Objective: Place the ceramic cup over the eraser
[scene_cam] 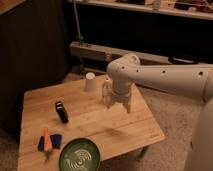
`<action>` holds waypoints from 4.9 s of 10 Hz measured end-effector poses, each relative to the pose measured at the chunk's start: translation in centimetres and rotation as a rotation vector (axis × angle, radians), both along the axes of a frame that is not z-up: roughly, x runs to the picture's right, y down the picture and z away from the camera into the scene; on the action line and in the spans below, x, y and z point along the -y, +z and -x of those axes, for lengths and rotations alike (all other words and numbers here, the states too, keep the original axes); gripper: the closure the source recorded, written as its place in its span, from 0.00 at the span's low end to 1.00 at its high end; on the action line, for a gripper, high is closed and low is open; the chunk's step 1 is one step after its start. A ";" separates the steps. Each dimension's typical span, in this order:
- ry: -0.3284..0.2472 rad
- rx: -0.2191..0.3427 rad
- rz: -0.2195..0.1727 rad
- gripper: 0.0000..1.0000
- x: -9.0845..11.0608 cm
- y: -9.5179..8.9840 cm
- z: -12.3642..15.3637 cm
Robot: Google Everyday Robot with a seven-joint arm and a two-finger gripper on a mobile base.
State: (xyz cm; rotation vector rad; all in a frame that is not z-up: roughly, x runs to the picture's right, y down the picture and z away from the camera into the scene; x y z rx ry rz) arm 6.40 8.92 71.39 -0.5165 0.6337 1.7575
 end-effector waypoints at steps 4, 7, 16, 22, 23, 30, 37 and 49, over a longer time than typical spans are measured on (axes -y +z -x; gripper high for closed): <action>0.000 0.000 0.000 0.35 0.0 0.0 0.0; 0.000 0.000 0.000 0.35 0.0 0.0 0.0; -0.004 -0.001 -0.007 0.35 0.1 -0.2 -0.1; 0.047 0.041 -0.171 0.35 8.0 0.6 -5.5; 0.055 0.065 -0.182 0.35 9.7 1.1 -6.1; 0.018 0.176 -0.241 0.35 21.2 7.0 -1.9; -0.166 0.372 -0.318 0.35 22.6 11.1 8.1; -0.333 0.486 -0.305 0.35 20.9 20.0 13.0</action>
